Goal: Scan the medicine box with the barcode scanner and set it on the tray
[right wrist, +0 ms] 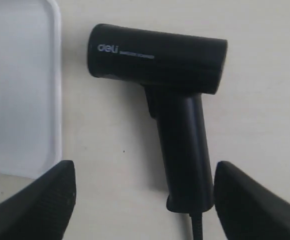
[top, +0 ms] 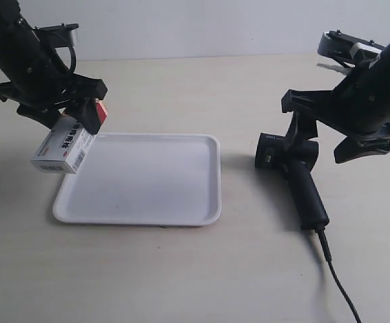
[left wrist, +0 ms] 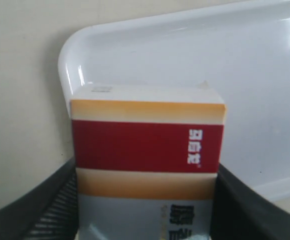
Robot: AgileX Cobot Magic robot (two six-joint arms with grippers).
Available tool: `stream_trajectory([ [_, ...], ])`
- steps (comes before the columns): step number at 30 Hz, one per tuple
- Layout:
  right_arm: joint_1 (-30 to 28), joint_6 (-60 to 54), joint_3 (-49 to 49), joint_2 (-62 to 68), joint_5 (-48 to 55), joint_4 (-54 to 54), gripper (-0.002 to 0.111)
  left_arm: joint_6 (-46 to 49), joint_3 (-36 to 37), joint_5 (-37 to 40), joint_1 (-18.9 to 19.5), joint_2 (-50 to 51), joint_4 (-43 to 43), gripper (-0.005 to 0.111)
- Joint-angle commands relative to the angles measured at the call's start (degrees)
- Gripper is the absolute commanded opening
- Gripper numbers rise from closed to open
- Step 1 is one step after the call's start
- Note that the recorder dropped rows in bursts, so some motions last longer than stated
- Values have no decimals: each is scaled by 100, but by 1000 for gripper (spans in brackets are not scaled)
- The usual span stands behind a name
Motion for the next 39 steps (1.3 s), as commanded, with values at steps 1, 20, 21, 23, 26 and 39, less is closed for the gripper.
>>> stream_trajectory([
  [1, 19, 630, -41, 222, 24, -458, 73, 36, -47, -83, -16, -74, -50, 0],
  [20, 19, -198, -150, 1514, -959, 83, 72, 232, -47, -215, -16, -74, -186, 0],
  [21, 19, -198, -205, 1545, -947, 83, 72, 242, -47, -216, -16, -74, -186, 0],
  [23, 19, -210, -328, 1617, -863, 83, 72, 242, -47, -216, -16, -74, -186, 0],
  [26, 19, -235, -487, 1732, -692, 83, 72, 277, -47, -216, -16, -74, -186, 0],
  [39, 19, -187, -548, 2011, -781, -305, 72, 354, -47, -282, -16, -74, -210, 0],
])
